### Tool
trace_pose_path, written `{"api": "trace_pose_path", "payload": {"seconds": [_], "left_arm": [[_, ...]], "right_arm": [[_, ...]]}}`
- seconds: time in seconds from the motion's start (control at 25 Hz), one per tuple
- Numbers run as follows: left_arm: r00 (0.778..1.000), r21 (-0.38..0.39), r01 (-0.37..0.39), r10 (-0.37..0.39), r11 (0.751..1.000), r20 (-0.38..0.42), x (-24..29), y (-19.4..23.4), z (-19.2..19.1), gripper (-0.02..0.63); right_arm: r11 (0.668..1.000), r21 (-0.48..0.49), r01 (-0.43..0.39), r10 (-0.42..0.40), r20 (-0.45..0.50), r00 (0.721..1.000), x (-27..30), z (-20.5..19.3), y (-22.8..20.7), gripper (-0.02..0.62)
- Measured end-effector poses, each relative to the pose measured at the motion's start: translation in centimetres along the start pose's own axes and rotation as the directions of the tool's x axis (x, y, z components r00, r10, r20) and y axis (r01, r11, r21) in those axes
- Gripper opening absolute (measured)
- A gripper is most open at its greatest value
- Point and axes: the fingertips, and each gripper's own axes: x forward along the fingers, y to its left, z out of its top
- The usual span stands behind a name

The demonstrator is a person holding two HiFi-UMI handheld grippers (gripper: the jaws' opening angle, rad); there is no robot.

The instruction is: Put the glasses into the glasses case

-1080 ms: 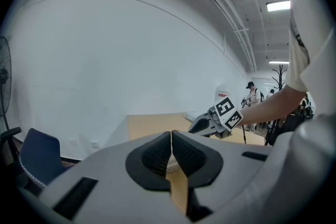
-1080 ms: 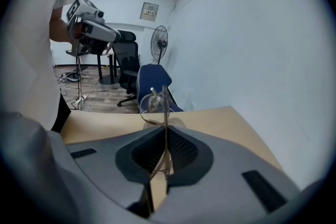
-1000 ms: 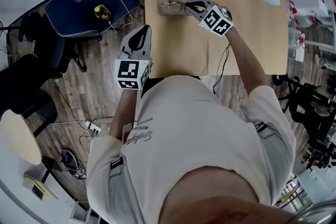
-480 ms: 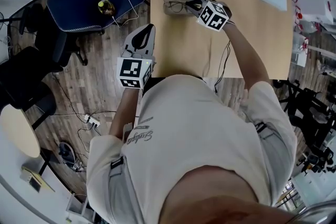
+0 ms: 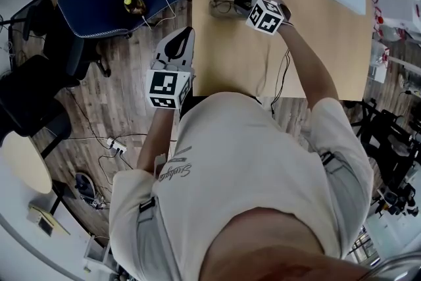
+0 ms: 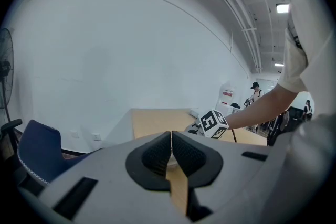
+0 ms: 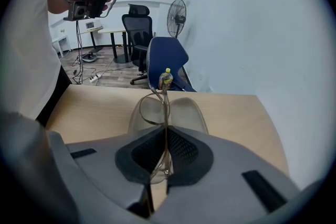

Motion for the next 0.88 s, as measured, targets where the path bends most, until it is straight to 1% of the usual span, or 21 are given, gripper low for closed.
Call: {"api": "trace_pose_path", "payload": {"seconds": [0.2,0.44,0.68,0.88], "left_arm": [[1.000,-0.011,0.000,0.000,1.000,-0.009,0.3,0.8,-0.3,0.017],[1.000,-0.019,-0.005,0.004,1.000,-0.019,0.6,1.7,-0.8,0.017],[1.000,-0.048,0.001,-0.001,0.999,-0.015,0.9,2.2,-1.0,0.017],[1.000,-0.053,-0.003,0.002,0.999,-0.016,0.9,2.5,-1.0,0.017]], "right_arm": [[0.999,0.017,-0.033,0.033,-0.040,0.999,1.5,-0.5,0.1,0.008],[0.997,0.028,-0.072,0.074,-0.064,0.995,2.4,-1.0,0.6,0.008],[0.995,0.039,-0.092,0.095,-0.085,0.992,3.1,-1.4,0.6,0.008],[0.994,0.040,-0.099,0.102,-0.092,0.991,3.3,-1.3,0.6,0.008]]}}
